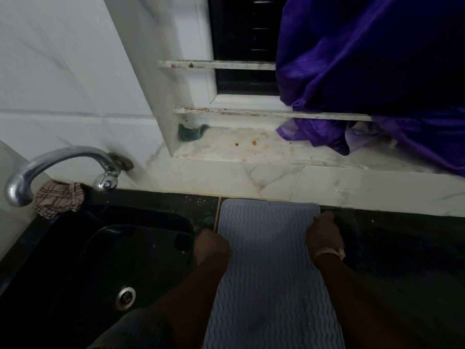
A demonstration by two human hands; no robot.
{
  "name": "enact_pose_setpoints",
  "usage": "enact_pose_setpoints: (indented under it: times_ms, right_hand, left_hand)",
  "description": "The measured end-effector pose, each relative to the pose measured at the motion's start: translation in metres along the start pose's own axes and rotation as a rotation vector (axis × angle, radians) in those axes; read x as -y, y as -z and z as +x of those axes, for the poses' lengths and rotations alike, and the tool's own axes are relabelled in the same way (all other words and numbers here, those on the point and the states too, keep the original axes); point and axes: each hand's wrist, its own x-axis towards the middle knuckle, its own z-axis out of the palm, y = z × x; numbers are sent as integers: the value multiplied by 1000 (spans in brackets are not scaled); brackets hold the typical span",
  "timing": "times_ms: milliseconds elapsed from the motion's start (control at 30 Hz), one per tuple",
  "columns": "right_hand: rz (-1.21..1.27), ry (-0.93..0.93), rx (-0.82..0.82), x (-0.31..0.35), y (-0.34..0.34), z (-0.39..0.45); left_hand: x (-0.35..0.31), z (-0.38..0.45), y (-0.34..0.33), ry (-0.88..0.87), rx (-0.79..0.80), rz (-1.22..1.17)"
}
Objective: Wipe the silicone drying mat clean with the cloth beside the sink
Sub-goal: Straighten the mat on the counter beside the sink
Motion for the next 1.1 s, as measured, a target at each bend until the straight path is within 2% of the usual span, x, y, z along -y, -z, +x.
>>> enact_pose_setpoints:
  times_ms: [200, 333, 433, 533, 600, 767, 900, 1100]
  right_hand:
    - [17, -5, -64, -6, -7, 1]
    - [-115, 135, -199, -16, -17, -20]
    - [-241, 253, -209, -31, -31, -57]
    - [-325, 334, -149, -46, -48, -103]
    - [-352, 342, -97, -53, -58, -135]
    - [-384, 187, 68, -66, -59, -184]
    - [-304, 175, 161, -79, -52, -191]
    - [-329, 123, 261, -65, -40, -185]
  left_hand:
    - [4, -9, 5, -25, -35, -106]
    - [28, -20, 3, -168, -89, -60]
    - [55, -41, 1, -311, -81, -23]
    - [74, -60, 2, -442, -88, 4]
    - [85, -73, 5, -470, -94, 19]
    - [109, -98, 13, -438, -79, 41]
    - [125, -110, 16, -410, -45, 18]
    - [124, -109, 16, -374, 17, -26]
